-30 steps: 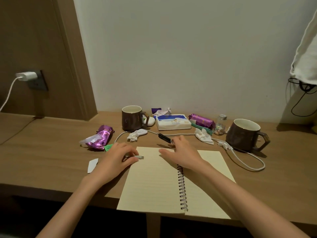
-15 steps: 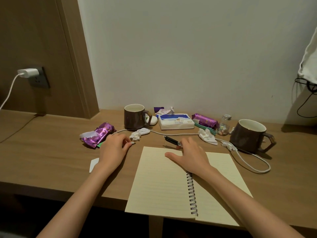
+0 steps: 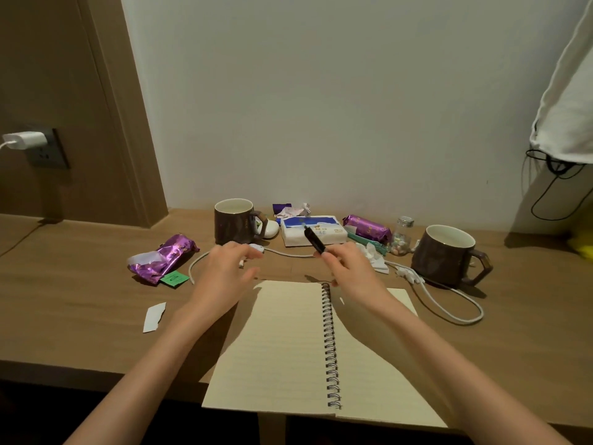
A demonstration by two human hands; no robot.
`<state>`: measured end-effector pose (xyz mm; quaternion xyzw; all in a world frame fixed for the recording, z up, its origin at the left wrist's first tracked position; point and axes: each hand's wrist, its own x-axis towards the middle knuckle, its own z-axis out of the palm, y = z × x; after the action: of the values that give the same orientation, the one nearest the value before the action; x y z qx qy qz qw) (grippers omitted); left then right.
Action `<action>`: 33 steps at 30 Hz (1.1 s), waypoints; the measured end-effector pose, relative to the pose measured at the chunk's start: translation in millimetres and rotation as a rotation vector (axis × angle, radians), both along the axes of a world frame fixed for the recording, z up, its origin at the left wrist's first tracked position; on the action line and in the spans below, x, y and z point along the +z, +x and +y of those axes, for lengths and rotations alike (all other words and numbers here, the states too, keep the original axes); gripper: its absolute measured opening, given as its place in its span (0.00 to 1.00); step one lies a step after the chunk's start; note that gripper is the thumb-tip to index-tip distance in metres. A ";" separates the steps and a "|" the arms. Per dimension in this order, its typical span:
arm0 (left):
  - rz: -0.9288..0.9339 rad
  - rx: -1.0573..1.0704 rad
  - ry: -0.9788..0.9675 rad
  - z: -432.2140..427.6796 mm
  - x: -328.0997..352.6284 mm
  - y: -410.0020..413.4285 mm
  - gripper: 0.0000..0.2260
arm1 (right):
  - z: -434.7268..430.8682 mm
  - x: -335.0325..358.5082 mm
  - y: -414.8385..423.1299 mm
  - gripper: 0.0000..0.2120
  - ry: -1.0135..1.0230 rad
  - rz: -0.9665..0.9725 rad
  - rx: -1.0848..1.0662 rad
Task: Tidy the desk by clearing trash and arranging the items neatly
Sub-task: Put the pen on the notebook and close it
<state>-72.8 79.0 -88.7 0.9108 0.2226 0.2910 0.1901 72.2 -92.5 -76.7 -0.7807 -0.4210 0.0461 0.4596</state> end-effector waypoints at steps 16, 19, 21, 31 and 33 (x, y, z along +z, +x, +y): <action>0.366 -0.345 0.062 -72.5 -17.3 87.7 0.25 | -72.7 3.4 44.5 0.12 0.041 0.238 -0.107; 0.310 -0.332 0.010 -71.0 -21.9 86.0 0.20 | -67.7 -0.6 46.7 0.14 0.008 0.269 -0.108; 0.268 -0.315 -0.026 -70.7 -25.4 85.1 0.16 | -63.2 -2.5 46.7 0.15 -0.024 0.280 -0.095; 0.085 -0.255 -0.238 -71.3 -21.9 86.7 0.05 | -42.0 -8.7 47.4 0.13 -0.167 0.238 -0.099; 0.100 -0.243 -0.272 -70.9 -21.5 87.3 0.06 | -37.2 -10.2 47.4 0.12 -0.175 0.212 -0.109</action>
<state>14.5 8.1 -110.2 0.9103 0.1573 0.1873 0.3339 119.6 -129.8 -86.8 -0.8301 -0.3215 0.1399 0.4335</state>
